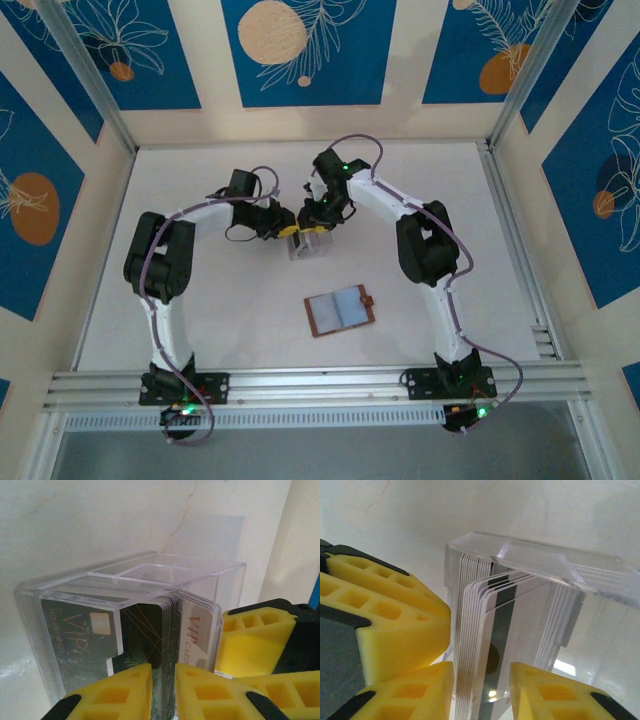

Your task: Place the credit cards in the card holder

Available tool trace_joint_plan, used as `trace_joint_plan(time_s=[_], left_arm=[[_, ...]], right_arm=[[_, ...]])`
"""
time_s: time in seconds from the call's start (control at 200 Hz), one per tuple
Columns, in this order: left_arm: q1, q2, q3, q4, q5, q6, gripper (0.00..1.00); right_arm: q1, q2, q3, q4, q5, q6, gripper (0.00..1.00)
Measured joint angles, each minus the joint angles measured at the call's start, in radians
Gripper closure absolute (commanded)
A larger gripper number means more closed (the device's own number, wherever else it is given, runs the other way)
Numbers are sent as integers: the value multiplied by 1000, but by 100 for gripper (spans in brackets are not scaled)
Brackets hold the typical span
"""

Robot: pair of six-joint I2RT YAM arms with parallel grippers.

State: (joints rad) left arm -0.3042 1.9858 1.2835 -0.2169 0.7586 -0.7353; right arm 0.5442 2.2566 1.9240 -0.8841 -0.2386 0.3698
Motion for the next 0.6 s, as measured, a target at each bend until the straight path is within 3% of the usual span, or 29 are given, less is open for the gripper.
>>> trace_joint_plan(time_s=[0.6], left_arm=[[-4, 2, -1, 0, 5, 0, 81]], right_arm=[[-3, 3, 0, 0, -40, 0, 69]])
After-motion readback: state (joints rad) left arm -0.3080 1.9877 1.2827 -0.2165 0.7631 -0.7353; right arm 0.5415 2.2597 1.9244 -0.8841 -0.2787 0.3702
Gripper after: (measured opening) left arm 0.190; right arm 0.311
